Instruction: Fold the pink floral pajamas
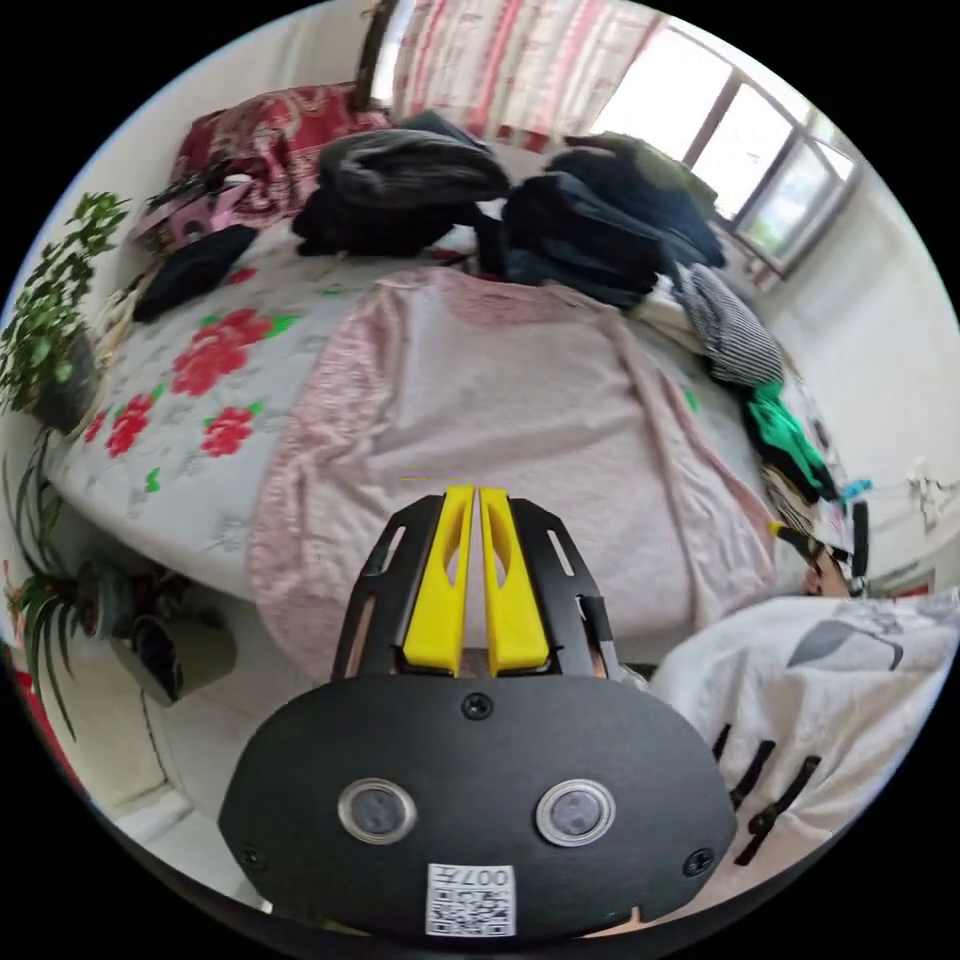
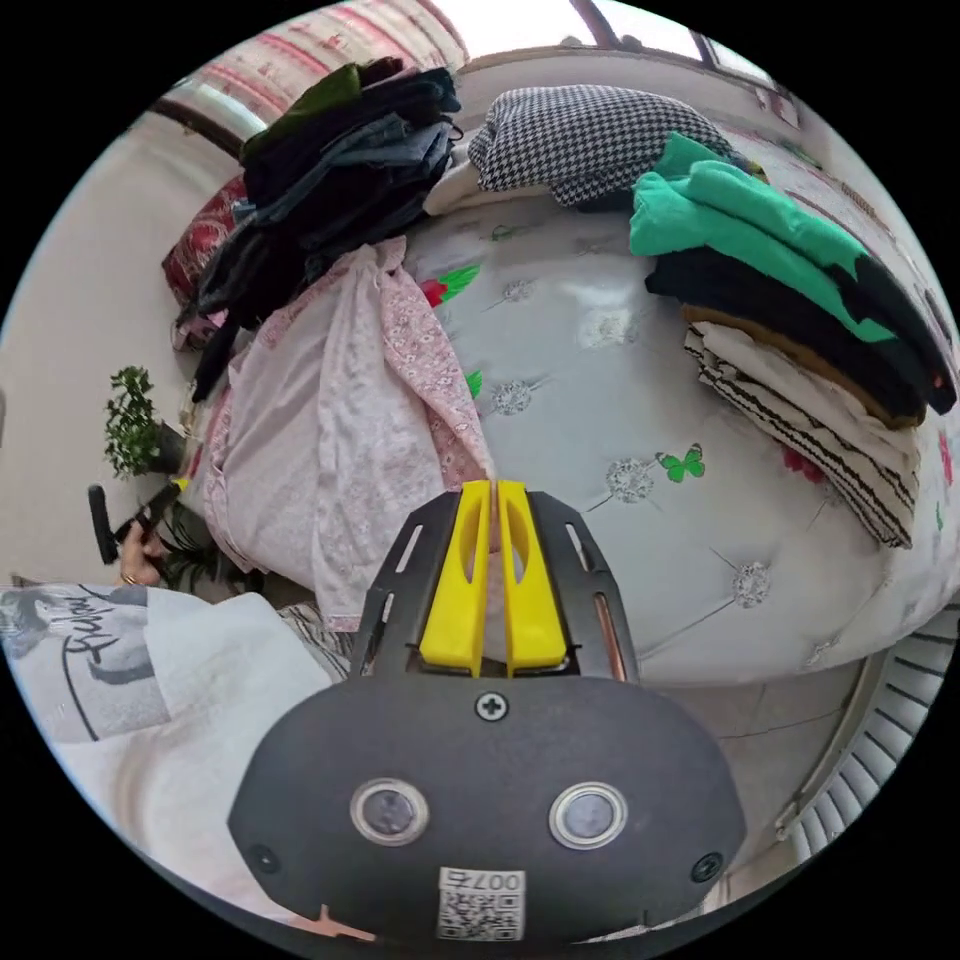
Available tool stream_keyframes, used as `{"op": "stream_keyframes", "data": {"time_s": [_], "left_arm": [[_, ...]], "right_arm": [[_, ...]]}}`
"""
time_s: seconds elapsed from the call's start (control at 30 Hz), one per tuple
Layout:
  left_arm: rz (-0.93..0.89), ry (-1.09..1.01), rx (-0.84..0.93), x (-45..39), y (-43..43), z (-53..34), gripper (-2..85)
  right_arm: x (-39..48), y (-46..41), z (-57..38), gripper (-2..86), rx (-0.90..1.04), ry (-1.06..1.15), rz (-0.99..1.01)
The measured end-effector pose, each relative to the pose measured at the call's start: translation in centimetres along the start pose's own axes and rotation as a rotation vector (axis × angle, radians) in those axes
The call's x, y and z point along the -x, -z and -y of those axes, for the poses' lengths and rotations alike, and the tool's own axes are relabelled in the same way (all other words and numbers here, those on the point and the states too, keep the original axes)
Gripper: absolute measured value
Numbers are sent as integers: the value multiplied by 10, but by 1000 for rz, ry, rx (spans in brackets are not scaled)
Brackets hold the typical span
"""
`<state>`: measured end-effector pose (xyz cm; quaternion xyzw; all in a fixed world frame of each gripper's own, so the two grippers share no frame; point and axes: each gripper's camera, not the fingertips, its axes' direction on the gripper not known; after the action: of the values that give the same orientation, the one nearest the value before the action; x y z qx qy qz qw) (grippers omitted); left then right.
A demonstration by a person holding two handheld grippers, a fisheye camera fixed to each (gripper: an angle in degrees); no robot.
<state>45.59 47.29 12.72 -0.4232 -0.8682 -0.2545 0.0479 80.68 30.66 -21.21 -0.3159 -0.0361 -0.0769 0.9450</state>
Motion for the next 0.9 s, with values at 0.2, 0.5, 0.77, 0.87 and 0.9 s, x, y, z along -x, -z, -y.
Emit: {"op": "stream_keyframes", "data": {"time_s": [0.2,0.5,0.77,0.87,0.9], "left_arm": [[-336,-246,135,-122,-46,-11,66],[-132,-674,293,-240,-98,-10,9],[-81,-394,237,-139,-68,26,19],[1,-314,182,-100,-51,61,22],[11,-301,169,-92,-48,69,20]], "right_arm": [[-19,22,-5,-3,-65,-26,99],[-55,67,-29,-2,-151,-135,-449],[15,29,-12,0,-160,122,-242],[68,-11,28,2,-115,265,-160],[92,-26,47,2,-105,316,-133]]}}
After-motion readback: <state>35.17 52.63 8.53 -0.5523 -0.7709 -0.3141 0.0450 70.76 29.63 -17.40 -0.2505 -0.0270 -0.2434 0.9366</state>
